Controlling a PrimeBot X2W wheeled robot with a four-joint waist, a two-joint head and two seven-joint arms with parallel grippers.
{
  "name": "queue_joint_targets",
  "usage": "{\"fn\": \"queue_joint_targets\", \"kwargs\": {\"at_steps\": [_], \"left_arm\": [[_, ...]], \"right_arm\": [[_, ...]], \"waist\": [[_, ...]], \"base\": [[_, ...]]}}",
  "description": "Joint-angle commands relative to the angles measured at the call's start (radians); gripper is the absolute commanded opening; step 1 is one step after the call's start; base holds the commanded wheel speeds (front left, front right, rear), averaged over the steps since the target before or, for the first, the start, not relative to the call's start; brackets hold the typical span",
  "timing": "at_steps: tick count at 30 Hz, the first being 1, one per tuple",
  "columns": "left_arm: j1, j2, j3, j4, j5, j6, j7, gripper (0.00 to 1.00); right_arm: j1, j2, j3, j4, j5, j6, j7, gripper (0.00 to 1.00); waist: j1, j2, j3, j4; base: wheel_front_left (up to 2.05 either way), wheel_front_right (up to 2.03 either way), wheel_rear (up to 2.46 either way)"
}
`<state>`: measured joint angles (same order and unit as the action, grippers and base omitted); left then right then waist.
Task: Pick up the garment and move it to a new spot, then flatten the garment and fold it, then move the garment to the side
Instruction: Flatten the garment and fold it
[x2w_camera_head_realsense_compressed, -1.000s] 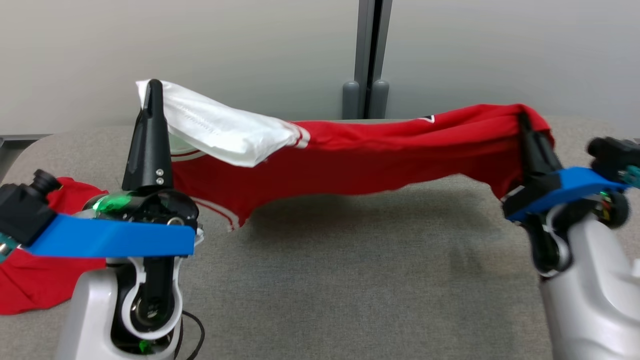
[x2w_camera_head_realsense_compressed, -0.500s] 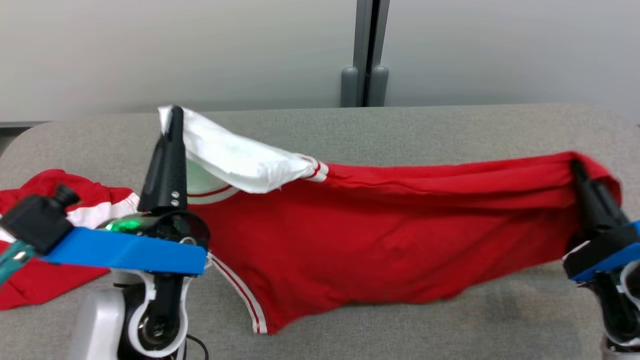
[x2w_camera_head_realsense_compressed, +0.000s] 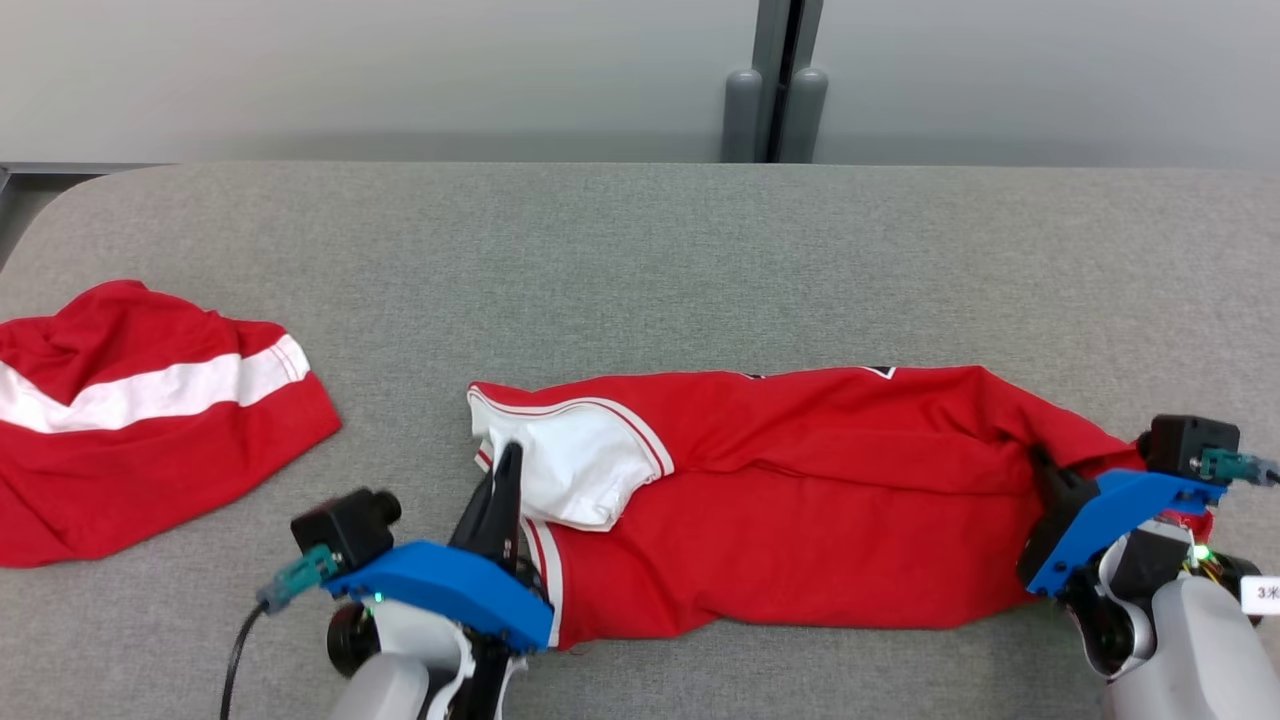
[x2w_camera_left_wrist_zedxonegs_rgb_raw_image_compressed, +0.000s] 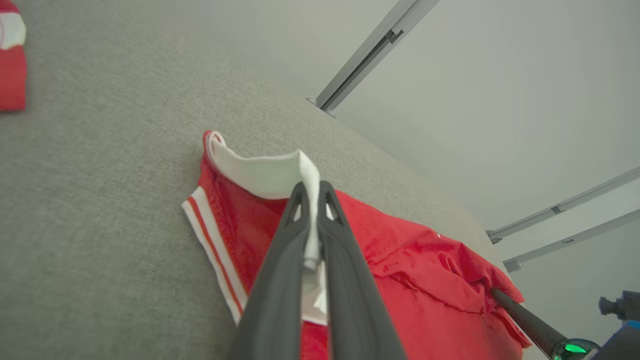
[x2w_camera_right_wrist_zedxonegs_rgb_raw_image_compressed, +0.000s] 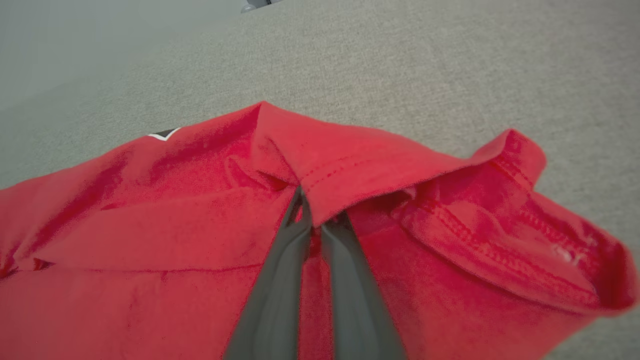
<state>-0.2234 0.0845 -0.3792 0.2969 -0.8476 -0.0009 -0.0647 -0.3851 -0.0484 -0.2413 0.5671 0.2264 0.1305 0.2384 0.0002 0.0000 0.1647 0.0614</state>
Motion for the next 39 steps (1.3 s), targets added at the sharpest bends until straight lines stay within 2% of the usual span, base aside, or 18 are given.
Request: {"fn": "queue_joint_targets", "kwargs": {"at_steps": [1,3,4,5,6,8,12,17,20,25,31,39], "left_arm": [[0.019,0.0,-0.005,0.019,-0.005,-0.009,-0.004,0.0],[0.038,-0.004,-0.008,0.045,-0.019,-0.011,0.001,0.0],[0.048,-0.004,-0.008,0.055,-0.021,-0.008,0.001,0.0],[0.056,-0.004,-0.012,0.066,-0.022,-0.007,0.008,0.0],[0.065,-0.005,-0.013,0.079,-0.03,-0.005,0.015,0.0],[0.067,0.0,-0.016,0.097,-0.025,0.0,0.017,1.0],[0.06,0.017,-0.016,0.12,0.008,0.001,-0.036,1.0],[0.066,0.056,-0.029,0.13,0.085,0.005,-0.126,1.0],[0.085,0.091,-0.025,0.105,0.16,0.03,-0.179,1.0],[0.117,0.133,0.007,0.013,0.316,0.082,-0.201,1.0],[0.19,0.144,0.057,-0.049,0.453,0.107,-0.201,1.0],[0.241,0.127,0.109,-0.063,0.515,0.09,-0.201,1.0]], "right_arm": [[-0.008,-0.004,-0.014,0.027,-0.023,0.0,-0.024,0.0],[-0.015,-0.004,-0.023,0.069,-0.044,0.0,-0.055,0.0],[-0.018,-0.004,-0.026,0.087,-0.05,0.0,-0.068,0.15],[-0.019,-0.004,-0.029,0.101,-0.062,0.0,-0.082,0.71],[-0.022,-0.004,-0.029,0.11,-0.067,0.0,-0.099,1.0],[-0.021,-0.004,-0.026,0.124,-0.071,0.0,-0.13,1.0],[0.01,-0.004,-0.022,0.108,-0.108,0.0,-0.209,1.0],[0.079,-0.004,-0.052,0.029,-0.183,0.0,-0.304,1.0],[0.153,-0.004,-0.035,-0.055,-0.197,0.0,-0.358,1.0],[0.266,-0.004,0.025,-0.202,-0.201,0.0,-0.437,1.0],[0.352,-0.004,0.051,-0.301,-0.191,0.0,-0.469,1.0],[0.394,-0.004,0.045,-0.334,-0.163,0.0,-0.422,1.0]], "waist": [[-0.0002,0.0,0.004,0.009],[-0.0002,0.0,0.003,0.013],[-0.0002,0.0,0.002,0.015],[-0.0002,0.0,-0.001,0.016],[-0.0002,0.0,-0.004,0.018],[-0.0002,0.0,-0.012,0.021],[-0.0002,0.0,-0.037,0.025],[-0.0002,0.0,-0.072,0.028],[-0.0002,0.0,-0.089,0.022],[-0.0002,0.0,-0.111,0.013],[-0.0002,0.0,-0.14,0.0],[-0.0002,0.0,-0.153,-0.002]], "base": [[0.0,0.0,0.0],[0.0,0.0,0.0],[0.0,0.0,0.0],[0.0,0.0,0.0],[0.0,0.0,0.0],[0.0,0.0,0.0],[0.0,0.0,0.0],[0.0,0.0,0.0],[0.0,0.0,0.0],[0.0,0.0,0.0],[0.0,0.0,0.0],[0.0,0.0,0.0]]}}
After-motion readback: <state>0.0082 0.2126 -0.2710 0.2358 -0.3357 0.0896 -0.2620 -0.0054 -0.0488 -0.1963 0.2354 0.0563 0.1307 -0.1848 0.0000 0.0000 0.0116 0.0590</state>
